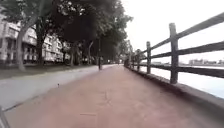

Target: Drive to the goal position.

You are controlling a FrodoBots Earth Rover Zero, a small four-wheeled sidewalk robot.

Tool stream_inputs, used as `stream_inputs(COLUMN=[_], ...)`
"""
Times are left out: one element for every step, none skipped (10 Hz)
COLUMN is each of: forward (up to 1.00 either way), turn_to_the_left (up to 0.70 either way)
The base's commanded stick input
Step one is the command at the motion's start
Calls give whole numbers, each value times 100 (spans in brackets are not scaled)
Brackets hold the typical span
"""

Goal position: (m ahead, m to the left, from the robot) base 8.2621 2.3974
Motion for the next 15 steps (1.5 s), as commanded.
stream_inputs(forward=[91,91,91,92,92,92,92,92,92,92,92,93,93,94,95], turn_to_the_left=[0,0,0,0,0,0,0,0,0,0,0,0,0,0,0])
